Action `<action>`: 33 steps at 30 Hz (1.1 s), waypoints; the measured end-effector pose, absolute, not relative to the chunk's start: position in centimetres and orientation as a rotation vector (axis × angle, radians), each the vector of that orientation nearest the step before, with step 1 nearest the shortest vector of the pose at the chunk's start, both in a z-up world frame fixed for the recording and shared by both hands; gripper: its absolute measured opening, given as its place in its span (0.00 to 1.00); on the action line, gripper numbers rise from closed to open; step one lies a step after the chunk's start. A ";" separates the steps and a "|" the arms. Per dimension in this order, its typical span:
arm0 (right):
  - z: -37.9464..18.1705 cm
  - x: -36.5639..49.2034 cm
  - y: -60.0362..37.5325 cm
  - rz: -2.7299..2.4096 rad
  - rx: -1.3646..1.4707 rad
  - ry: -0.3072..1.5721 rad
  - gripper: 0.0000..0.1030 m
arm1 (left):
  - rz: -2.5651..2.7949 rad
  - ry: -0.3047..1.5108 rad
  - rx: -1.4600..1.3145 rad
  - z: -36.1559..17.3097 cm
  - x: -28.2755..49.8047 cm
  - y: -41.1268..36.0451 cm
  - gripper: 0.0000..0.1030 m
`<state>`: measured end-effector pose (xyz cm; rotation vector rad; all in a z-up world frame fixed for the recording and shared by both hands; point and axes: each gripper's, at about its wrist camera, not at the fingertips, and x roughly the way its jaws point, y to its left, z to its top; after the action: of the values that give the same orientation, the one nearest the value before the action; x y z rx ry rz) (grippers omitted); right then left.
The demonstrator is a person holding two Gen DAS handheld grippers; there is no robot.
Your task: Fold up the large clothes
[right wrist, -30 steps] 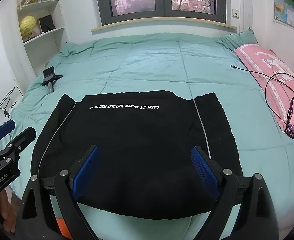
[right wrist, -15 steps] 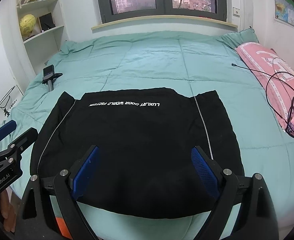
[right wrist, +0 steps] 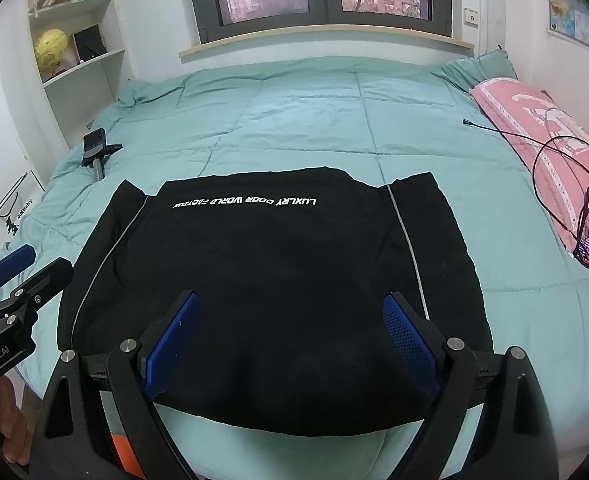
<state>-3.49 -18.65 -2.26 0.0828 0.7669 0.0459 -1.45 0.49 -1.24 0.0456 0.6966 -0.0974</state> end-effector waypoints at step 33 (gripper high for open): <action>-2.2 -3.9 -18.2 0.010 0.070 0.748 0.91 | -0.093 0.714 0.076 -1.9 -1.2 -0.4 0.78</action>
<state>-3.87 -18.19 -2.24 0.0700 0.7482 0.0101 -1.20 -0.42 -1.90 0.0764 0.7143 -0.0932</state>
